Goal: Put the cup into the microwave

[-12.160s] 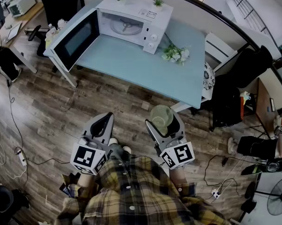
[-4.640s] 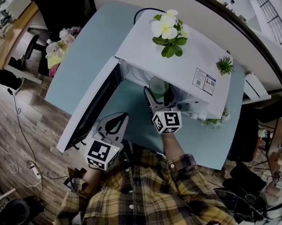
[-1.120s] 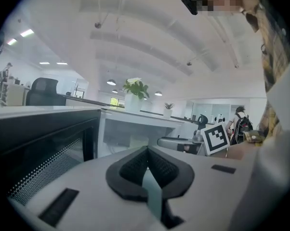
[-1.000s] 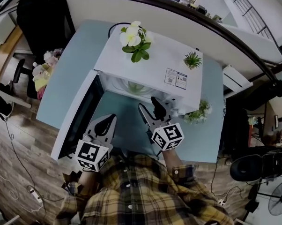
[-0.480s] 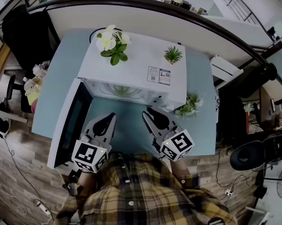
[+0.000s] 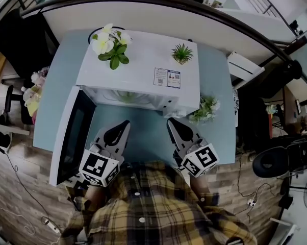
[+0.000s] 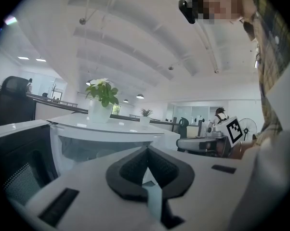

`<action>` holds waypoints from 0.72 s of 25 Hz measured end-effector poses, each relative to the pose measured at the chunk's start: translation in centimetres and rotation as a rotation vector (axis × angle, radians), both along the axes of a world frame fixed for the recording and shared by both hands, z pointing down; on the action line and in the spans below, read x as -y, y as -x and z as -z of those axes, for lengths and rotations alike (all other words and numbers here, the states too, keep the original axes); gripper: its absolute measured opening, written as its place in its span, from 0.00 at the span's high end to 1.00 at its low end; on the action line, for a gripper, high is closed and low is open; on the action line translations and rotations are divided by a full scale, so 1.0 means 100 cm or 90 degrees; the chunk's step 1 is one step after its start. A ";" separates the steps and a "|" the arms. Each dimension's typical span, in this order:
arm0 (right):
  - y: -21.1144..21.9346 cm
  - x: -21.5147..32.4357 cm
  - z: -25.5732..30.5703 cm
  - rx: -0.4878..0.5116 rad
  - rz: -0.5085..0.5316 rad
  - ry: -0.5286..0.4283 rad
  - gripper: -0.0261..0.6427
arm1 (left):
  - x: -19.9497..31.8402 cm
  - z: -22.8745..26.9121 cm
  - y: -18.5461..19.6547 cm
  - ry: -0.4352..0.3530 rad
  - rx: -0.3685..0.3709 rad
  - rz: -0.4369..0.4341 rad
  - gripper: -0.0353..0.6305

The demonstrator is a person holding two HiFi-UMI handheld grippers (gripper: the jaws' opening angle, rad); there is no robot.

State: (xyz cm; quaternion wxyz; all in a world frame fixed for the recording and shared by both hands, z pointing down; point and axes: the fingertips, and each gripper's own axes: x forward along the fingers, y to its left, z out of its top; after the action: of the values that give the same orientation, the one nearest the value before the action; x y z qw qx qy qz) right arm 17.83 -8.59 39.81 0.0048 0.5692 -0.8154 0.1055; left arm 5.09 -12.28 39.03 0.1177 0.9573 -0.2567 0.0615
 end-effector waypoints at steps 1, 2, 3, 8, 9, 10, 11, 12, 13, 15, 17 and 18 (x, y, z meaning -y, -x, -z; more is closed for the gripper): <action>-0.004 -0.001 -0.001 0.001 -0.008 0.003 0.95 | -0.001 0.000 -0.002 0.001 0.000 -0.003 0.96; -0.006 -0.003 -0.001 0.003 -0.013 0.003 0.95 | -0.003 0.001 -0.003 0.001 0.001 -0.005 0.96; -0.007 -0.005 0.000 0.007 -0.017 0.000 0.95 | -0.004 0.001 -0.003 0.002 0.001 -0.007 0.96; -0.025 -0.008 0.001 0.043 -0.053 -0.010 0.96 | -0.005 -0.004 -0.003 0.002 0.008 -0.007 0.96; -0.026 -0.008 0.001 0.041 -0.055 -0.010 0.96 | -0.004 -0.004 -0.002 0.002 0.009 -0.006 0.96; -0.025 -0.008 0.002 0.038 -0.054 -0.011 0.96 | -0.003 -0.004 -0.001 0.002 0.010 -0.003 0.96; -0.024 -0.008 0.003 0.034 -0.051 -0.013 0.96 | -0.002 -0.003 0.000 0.002 0.010 -0.001 0.96; -0.023 -0.008 0.005 0.029 -0.048 -0.016 0.96 | -0.001 -0.003 0.001 0.002 0.010 0.002 0.96; -0.022 -0.008 0.005 0.025 -0.045 -0.018 0.96 | 0.000 -0.003 0.002 0.002 0.010 0.005 0.96; -0.020 -0.006 0.005 0.023 -0.040 -0.018 0.96 | 0.002 -0.005 0.005 0.005 0.010 0.011 0.96; -0.017 -0.004 0.003 0.025 -0.036 -0.015 0.96 | 0.002 -0.006 0.006 0.007 0.009 0.015 0.96; -0.015 -0.004 0.003 0.027 -0.034 -0.013 0.96 | 0.003 -0.005 0.007 0.006 0.009 0.015 0.96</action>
State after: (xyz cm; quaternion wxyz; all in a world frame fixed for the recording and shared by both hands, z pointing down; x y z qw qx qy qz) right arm 19.35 -8.21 39.56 -0.0213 0.5885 -0.8009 0.1091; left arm 4.43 -12.57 39.58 0.1213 0.9532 -0.2686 0.0678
